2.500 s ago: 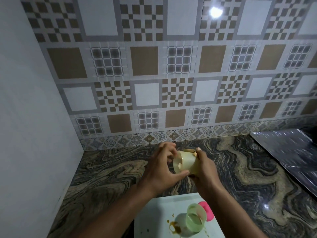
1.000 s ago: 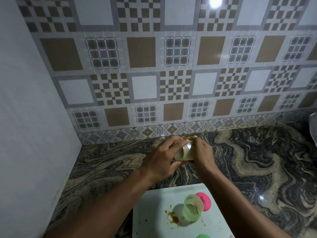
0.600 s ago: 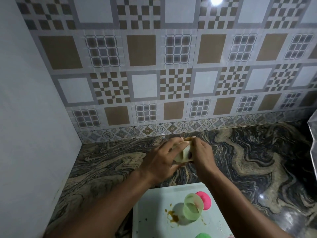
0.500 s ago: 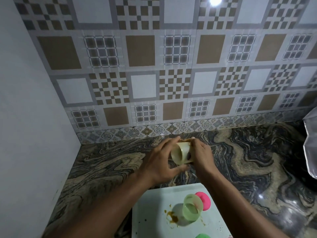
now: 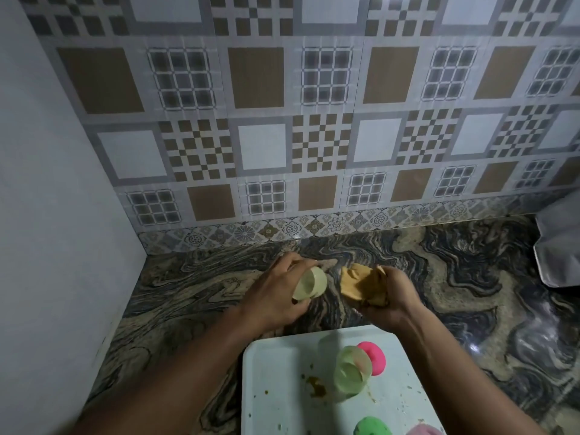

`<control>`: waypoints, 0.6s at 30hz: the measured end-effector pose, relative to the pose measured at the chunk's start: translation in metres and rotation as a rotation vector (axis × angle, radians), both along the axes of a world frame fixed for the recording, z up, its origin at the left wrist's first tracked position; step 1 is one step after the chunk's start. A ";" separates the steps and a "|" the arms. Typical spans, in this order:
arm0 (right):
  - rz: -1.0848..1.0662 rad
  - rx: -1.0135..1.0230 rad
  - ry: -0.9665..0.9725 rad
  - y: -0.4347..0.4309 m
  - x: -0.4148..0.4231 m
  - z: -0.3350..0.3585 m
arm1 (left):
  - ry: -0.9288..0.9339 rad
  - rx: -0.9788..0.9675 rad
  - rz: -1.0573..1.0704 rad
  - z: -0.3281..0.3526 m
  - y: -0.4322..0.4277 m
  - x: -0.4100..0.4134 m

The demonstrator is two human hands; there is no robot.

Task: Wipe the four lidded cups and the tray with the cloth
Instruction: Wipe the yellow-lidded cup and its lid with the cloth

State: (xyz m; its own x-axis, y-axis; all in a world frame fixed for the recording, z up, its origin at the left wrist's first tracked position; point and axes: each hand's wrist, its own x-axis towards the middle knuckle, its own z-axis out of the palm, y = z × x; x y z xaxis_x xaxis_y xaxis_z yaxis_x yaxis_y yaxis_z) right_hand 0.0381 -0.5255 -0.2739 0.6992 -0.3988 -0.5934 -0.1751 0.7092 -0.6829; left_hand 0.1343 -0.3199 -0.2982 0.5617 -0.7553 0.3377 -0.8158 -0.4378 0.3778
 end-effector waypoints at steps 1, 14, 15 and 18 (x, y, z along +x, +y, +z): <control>-0.017 0.043 -0.021 -0.004 -0.003 -0.003 | 0.057 0.062 0.020 -0.005 0.000 0.004; -0.034 0.143 -0.020 -0.016 -0.022 -0.030 | 0.035 0.650 0.050 -0.034 -0.046 0.039; -0.030 0.144 -0.015 -0.016 -0.022 -0.033 | 0.040 0.672 0.045 -0.036 -0.046 0.040; -0.028 0.155 0.001 -0.016 -0.018 -0.041 | 0.072 0.685 0.032 -0.044 -0.048 0.042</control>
